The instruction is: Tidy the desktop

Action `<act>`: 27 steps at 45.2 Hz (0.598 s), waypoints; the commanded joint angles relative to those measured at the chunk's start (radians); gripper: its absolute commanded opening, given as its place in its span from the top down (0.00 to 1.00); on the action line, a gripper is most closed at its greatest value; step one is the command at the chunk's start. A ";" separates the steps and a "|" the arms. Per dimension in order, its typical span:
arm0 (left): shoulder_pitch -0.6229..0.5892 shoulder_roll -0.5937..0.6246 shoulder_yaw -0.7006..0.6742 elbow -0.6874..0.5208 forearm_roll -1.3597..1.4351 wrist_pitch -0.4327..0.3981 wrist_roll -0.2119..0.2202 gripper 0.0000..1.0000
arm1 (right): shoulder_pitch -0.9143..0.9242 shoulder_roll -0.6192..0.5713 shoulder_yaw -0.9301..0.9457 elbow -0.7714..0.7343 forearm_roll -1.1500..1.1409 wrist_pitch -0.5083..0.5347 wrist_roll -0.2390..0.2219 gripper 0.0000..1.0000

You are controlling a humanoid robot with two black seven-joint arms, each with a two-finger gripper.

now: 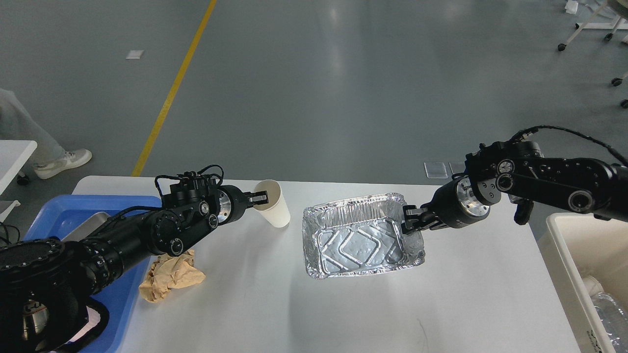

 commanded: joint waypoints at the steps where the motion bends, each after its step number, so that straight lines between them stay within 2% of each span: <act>1: -0.035 0.062 -0.006 -0.009 -0.038 -0.056 -0.030 0.96 | 0.000 0.000 0.000 -0.001 0.000 0.000 0.000 1.00; 6: -0.064 0.105 -0.007 -0.020 -0.072 -0.093 -0.048 0.96 | 0.000 0.002 0.000 -0.001 0.000 0.000 0.000 1.00; 7: -0.091 0.137 -0.009 -0.025 -0.087 -0.120 -0.067 0.96 | 0.000 0.003 0.000 -0.001 0.000 0.000 0.000 1.00; 11: -0.115 0.179 -0.019 -0.031 -0.134 -0.155 -0.090 0.96 | 0.000 0.005 0.003 -0.003 0.000 0.000 0.000 1.00; 16: -0.145 0.234 -0.030 -0.067 -0.206 -0.192 -0.090 0.95 | -0.001 0.006 0.000 -0.003 0.000 0.000 0.000 1.00; 21: -0.179 0.307 -0.062 -0.164 -0.243 -0.215 -0.090 0.94 | -0.005 0.009 0.000 -0.003 0.000 0.000 0.000 1.00; 27: -0.222 0.358 -0.133 -0.244 -0.245 -0.316 -0.073 0.95 | -0.006 0.011 0.000 -0.004 0.000 0.000 0.000 1.00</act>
